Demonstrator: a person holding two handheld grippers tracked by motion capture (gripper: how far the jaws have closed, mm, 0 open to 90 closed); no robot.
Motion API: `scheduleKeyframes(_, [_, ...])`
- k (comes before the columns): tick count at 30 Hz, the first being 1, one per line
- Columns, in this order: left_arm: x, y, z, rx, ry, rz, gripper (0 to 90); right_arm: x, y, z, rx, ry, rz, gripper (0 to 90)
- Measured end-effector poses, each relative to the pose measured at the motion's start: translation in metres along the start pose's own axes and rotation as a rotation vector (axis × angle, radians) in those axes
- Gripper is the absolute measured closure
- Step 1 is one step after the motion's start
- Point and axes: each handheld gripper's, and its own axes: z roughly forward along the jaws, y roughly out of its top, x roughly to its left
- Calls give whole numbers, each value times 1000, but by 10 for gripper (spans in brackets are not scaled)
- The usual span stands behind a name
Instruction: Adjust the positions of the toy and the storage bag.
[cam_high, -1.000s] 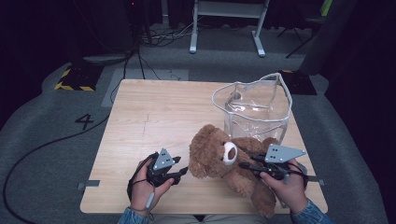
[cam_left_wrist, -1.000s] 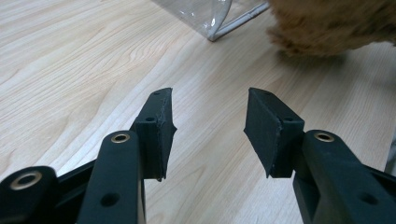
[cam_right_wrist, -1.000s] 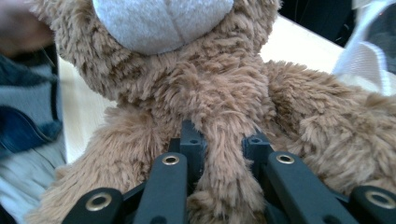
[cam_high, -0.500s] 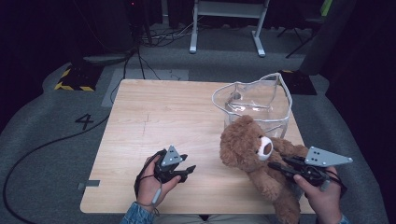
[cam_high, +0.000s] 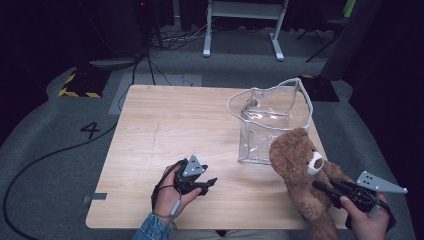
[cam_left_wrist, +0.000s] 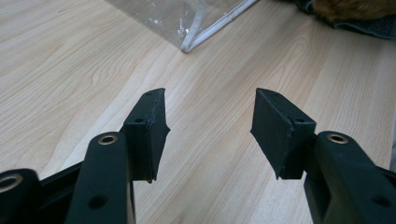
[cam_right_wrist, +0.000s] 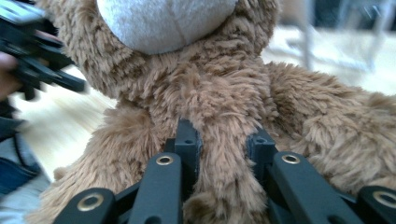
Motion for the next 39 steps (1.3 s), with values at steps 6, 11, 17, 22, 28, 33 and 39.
scheduleKeyframes(6, [-1, 0, 1, 6, 2, 7, 450, -23, -20, -2, -41, -50, 79, 706])
scheduleKeyframes(11, [-2, -1, 0, 15, 10, 4, 447, -26, -25, -8, -63, -45, 83, 691])
scheduleKeyframes(17, [-3, -2, 2, 15, 9, 13, 447, -29, -37, -19, -129, -38, 97, 688])
scheduleKeyframes(22, [-5, 1, 6, 17, -2, 12, 446, -32, -46, -24, -172, -61, 104, 683])
scheduleKeyframes(28, [-9, 6, 16, 31, -15, 33, 439, -34, -44, -27, -150, -130, 120, 667])
scheduleKeyframes(33, [-8, 11, 20, 31, -15, 35, 433, -30, -41, -19, -122, -157, 101, 666])
scheduleKeyframes(39, [-1, 26, 30, -19, -28, -4, 392, -30, -42, -17, -131, -171, 95, 630])
